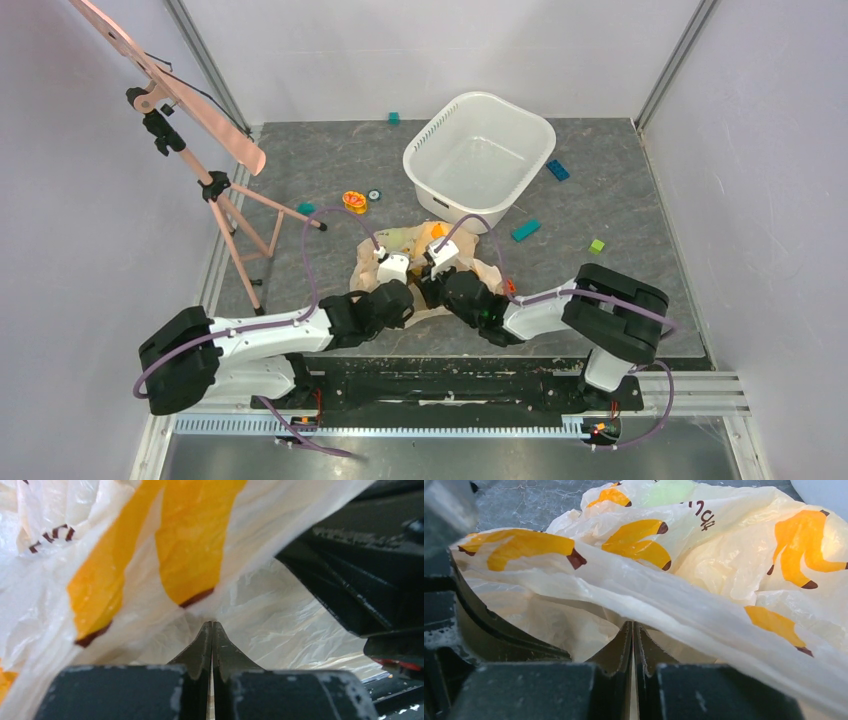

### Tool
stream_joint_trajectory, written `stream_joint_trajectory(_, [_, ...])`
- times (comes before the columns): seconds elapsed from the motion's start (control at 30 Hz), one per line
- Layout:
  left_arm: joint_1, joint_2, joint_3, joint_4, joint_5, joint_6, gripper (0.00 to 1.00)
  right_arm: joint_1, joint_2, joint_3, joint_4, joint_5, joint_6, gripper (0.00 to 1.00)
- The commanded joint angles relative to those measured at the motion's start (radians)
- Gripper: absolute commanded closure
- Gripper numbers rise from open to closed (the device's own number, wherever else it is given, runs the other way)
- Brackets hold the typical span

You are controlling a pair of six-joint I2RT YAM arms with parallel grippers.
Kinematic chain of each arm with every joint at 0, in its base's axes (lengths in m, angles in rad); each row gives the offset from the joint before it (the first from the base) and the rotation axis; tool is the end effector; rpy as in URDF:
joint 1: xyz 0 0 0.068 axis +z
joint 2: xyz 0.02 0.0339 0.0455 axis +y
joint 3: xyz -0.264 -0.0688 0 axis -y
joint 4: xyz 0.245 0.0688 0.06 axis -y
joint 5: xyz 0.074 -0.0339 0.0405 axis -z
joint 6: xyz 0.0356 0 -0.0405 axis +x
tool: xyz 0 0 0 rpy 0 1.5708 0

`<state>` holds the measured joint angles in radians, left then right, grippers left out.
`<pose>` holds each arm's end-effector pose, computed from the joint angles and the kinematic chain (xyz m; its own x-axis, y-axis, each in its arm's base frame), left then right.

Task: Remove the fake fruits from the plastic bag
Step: Adjust the plastic bag at the center of the board.

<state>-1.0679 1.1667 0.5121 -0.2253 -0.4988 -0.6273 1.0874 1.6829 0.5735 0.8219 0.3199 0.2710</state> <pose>0.1181 -0.1794 0.1735 -0.6661 0.1415 -0.7323 0.2860 0.9553 -0.0755 0.1566 0.2743 0.1526 -0.3145 -0.0523 -0.9478 -0.6395 0.7496 0.1708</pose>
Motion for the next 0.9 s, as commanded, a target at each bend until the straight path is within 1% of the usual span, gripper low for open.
stream_joint_trajectory(0.0, [0.005,0.003,-0.029,0.059,0.014,-0.012,0.98,0.002,0.031,0.033,0.069,0.042,0.015,0.96])
stream_joint_trajectory(0.23, [0.004,-0.016,-0.03,0.051,0.014,-0.005,0.98,0.003,0.111,0.075,0.006,0.083,0.019,0.96])
stream_joint_trajectory(0.4, [0.004,-0.077,-0.02,0.013,-0.005,-0.005,0.98,0.006,0.103,0.033,-0.038,0.1,0.067,0.97])
stream_joint_trajectory(0.43, [0.004,-0.092,-0.018,0.005,-0.009,-0.007,0.98,0.008,0.101,0.037,-0.067,0.1,0.078,0.97])
stream_joint_trajectory(0.57, [0.004,-0.147,-0.02,0.002,-0.034,-0.01,0.98,0.017,0.142,0.118,-0.294,0.044,0.11,0.97])
stream_joint_trajectory(0.6, [0.004,-0.152,-0.02,0.003,-0.048,-0.011,0.98,0.025,0.15,0.121,-0.32,0.044,0.123,0.98])
stream_joint_trajectory(0.73, [0.007,-0.142,-0.015,0.015,-0.079,-0.011,0.98,0.056,0.153,0.07,-0.345,0.034,0.189,0.98])
stream_joint_trajectory(0.87, [0.008,-0.103,-0.018,0.05,-0.08,-0.01,0.98,0.109,0.126,0.032,-0.376,0.041,0.238,0.98])
